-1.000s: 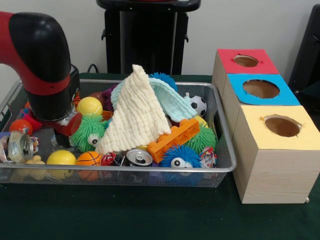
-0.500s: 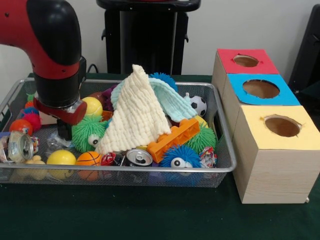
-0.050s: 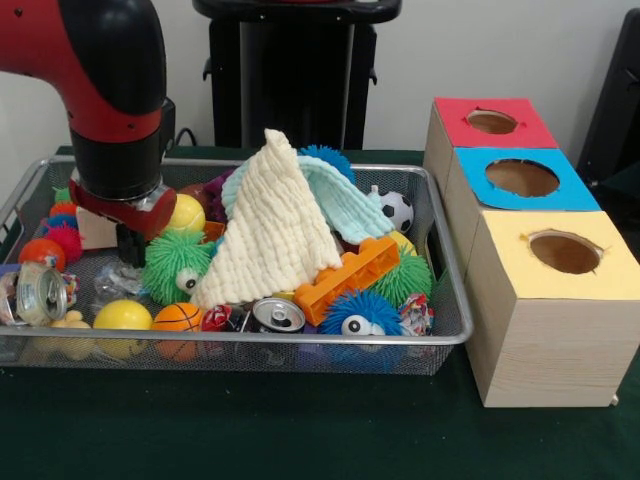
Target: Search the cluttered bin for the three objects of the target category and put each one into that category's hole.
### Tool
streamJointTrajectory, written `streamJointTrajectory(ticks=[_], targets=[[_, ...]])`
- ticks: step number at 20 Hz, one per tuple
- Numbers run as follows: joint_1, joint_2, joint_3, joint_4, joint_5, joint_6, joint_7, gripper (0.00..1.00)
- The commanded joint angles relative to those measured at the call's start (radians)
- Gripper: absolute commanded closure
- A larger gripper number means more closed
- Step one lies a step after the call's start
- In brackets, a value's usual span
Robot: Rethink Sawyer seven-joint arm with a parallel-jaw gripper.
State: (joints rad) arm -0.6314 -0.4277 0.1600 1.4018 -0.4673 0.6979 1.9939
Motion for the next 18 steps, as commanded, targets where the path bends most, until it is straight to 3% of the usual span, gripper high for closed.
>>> streamJointTrajectory(ticks=[1,7,18], targets=[[0.016,0.035,-0.002,0.038,-0.080,-0.119,-0.014,1.00],[0.002,0.043,0.007,0.028,-0.095,-0.115,-0.059,1.00],[-0.005,0.032,0.007,0.032,-0.087,-0.105,-0.042,1.00]])
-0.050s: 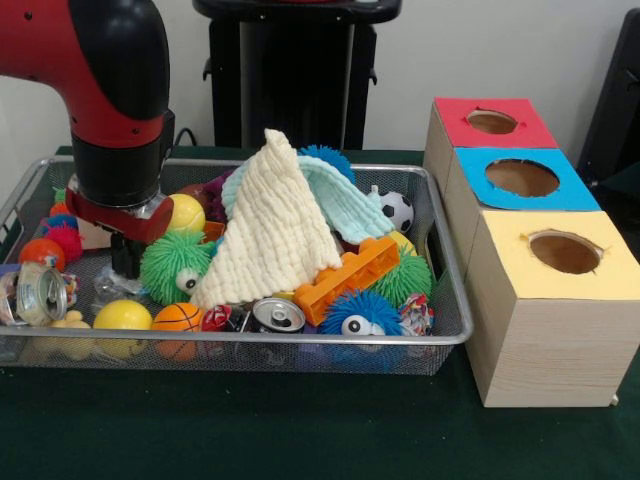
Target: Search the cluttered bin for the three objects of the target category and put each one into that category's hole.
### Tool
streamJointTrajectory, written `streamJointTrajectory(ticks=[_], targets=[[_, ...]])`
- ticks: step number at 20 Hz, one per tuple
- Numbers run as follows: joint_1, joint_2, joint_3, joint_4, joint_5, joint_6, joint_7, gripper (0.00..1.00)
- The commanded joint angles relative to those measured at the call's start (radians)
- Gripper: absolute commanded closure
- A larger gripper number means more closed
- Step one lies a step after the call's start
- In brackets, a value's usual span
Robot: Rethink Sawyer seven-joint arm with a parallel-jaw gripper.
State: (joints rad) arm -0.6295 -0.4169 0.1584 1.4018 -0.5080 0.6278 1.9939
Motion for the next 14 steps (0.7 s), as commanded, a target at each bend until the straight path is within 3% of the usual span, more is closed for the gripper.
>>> streamJointTrajectory(ticks=[1,5,6,14], targets=[[-0.008,0.018,0.009,0.033,-0.046,-0.032,-0.044,1.00],[-0.028,0.010,0.031,0.037,-0.045,-0.039,-0.077,1.00],[-0.034,0.009,0.038,0.039,-0.045,-0.042,-0.086,0.00],[0.013,0.043,-0.028,-0.016,-0.069,-0.110,0.030,0.00]])
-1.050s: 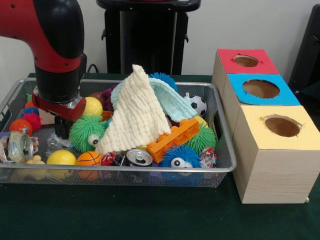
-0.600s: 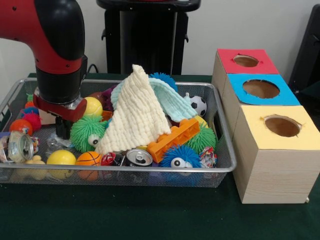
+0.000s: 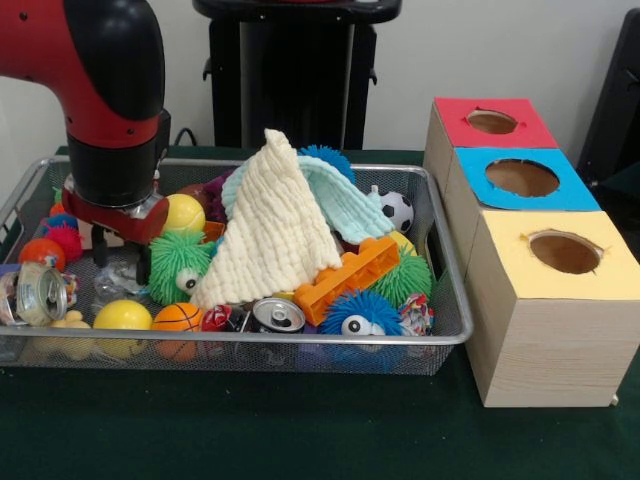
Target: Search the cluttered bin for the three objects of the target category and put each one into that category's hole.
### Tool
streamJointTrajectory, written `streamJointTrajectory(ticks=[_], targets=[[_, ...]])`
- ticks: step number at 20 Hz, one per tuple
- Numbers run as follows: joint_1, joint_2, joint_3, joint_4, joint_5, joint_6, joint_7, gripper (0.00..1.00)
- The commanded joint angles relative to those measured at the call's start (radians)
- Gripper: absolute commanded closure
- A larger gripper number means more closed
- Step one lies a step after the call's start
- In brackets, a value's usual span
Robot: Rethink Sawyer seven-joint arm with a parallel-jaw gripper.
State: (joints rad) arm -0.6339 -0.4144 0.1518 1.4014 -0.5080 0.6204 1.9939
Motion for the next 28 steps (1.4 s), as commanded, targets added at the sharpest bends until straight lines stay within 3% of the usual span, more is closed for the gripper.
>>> streamJointTrajectory(ticks=[1,13,28], targets=[[0.018,0.044,-0.024,-0.017,-0.069,-0.112,0.033,0.00],[0.048,0.151,-0.092,-0.073,-0.060,-0.246,0.065,0.00],[-0.001,0.202,-0.032,-0.087,-0.016,-0.190,-0.033,0.00]])
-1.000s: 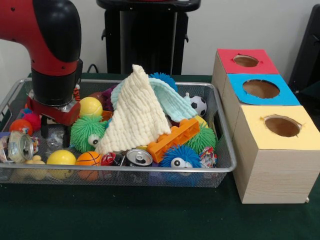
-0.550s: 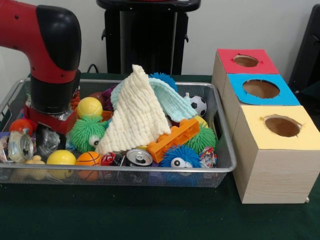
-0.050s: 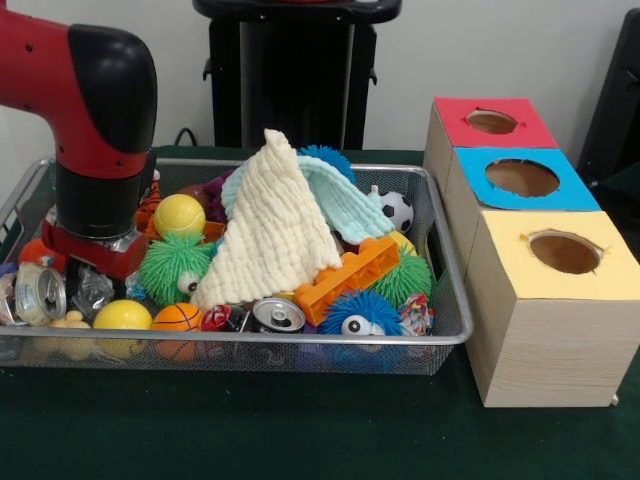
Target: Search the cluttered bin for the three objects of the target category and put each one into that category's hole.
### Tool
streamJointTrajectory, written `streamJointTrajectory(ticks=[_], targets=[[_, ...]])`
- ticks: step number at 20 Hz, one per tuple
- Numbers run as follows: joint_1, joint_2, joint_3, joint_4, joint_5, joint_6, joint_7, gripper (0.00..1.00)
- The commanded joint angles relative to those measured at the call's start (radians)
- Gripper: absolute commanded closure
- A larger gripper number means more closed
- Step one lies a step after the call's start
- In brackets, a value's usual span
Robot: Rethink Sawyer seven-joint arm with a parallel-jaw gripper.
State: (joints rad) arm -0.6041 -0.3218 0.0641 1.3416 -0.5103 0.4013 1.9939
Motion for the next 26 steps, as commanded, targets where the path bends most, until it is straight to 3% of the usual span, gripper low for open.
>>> streamJointTrajectory(ticks=[1,6,7,9,13,18,26], targets=[[-0.030,0.110,0.055,-0.028,-0.012,0.035,-0.035,0.00],[-0.041,0.105,0.070,-0.023,0.001,0.079,-0.062,0.00],[-0.045,0.104,0.075,-0.023,0.004,0.088,-0.068,1.00],[-0.025,0.088,0.053,-0.020,0.027,0.148,-0.046,1.00],[-0.048,0.075,0.097,-0.033,0.078,0.288,-0.119,1.00],[-0.076,0.079,0.144,0.019,0.115,0.350,-0.152,1.00],[-0.051,0.029,0.145,0.056,0.148,0.499,-0.124,1.00]])
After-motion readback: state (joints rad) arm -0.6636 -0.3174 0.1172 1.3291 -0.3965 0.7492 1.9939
